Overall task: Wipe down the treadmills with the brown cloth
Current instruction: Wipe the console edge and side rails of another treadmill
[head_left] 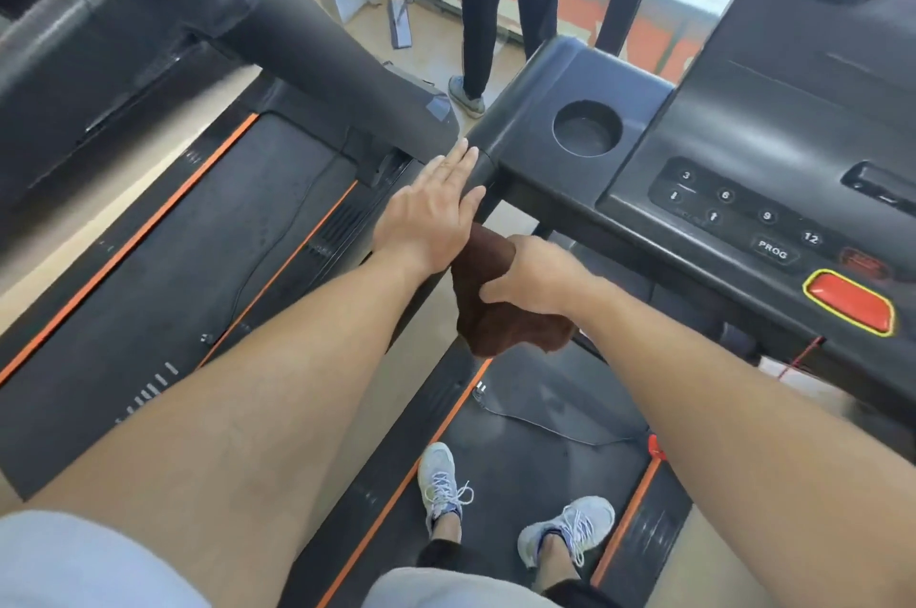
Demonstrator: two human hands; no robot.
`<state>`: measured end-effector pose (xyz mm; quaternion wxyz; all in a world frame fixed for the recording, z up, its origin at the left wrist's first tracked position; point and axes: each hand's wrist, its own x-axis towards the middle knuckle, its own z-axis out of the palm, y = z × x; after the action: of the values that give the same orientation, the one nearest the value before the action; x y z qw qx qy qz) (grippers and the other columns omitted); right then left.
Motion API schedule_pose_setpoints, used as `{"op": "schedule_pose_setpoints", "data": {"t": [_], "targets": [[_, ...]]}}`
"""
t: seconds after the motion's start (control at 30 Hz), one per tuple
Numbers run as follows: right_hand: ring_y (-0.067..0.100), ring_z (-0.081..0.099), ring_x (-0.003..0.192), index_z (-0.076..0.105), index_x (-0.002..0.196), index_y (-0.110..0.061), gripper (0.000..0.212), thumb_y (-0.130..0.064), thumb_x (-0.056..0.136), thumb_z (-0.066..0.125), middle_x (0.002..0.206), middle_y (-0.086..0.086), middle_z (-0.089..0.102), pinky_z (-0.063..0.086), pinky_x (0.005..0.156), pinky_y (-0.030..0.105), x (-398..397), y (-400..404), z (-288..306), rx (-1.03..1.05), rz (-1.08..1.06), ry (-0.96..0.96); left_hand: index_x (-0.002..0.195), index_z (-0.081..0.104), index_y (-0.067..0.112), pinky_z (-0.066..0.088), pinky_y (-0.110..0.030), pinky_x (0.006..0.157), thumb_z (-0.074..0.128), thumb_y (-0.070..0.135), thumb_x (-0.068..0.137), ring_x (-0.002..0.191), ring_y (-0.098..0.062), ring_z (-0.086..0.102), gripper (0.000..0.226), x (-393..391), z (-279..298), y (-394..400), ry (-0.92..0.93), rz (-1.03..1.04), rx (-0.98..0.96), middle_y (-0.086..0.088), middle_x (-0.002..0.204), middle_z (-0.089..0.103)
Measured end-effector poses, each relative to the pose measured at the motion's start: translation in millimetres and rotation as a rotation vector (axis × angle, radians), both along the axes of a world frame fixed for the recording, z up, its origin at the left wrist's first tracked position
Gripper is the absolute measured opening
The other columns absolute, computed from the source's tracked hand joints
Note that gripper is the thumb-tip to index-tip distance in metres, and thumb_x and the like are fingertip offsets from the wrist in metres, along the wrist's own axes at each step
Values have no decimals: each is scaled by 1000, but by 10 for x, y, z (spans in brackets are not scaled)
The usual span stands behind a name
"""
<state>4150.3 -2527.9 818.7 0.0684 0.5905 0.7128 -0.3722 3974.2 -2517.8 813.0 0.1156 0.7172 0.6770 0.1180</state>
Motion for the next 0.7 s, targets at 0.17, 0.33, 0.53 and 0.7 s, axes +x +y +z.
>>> {"op": "schedule_pose_setpoints", "data": {"t": [0.17,0.33,0.53,0.7], "targets": [[28,61,80,51,109,-32,45,-46,73,74,79,-7,58,43,67,34,664,-548,78,153,-1,-270,163,19,28,38,-48,115,28,43,109,155,-15,21,57,-13,0,-39,22,-21,-9,13,171,11],[29,66,99,55,116,-39,55,-58,68,74,105,-5,70,45,76,35,1323,-823,145,1,-70,-343,163,16,27,41,-45,111,26,45,109,156,-14,19,58,-6,-26,-30,62,-27,10,12,171,9],[30,69,105,51,115,-31,53,-59,75,71,110,0,71,50,79,36,1133,-829,45,152,-31,-423,162,22,24,44,-44,109,27,45,108,153,-20,28,58,1,-87,-3,108,-22,42,8,170,18],[27,72,92,45,106,-28,44,-55,80,68,100,-6,71,41,65,34,765,-727,-12,320,-7,-363,160,28,22,46,-45,107,30,44,108,149,-23,37,56,1,-96,27,102,-18,70,7,168,26]]}}
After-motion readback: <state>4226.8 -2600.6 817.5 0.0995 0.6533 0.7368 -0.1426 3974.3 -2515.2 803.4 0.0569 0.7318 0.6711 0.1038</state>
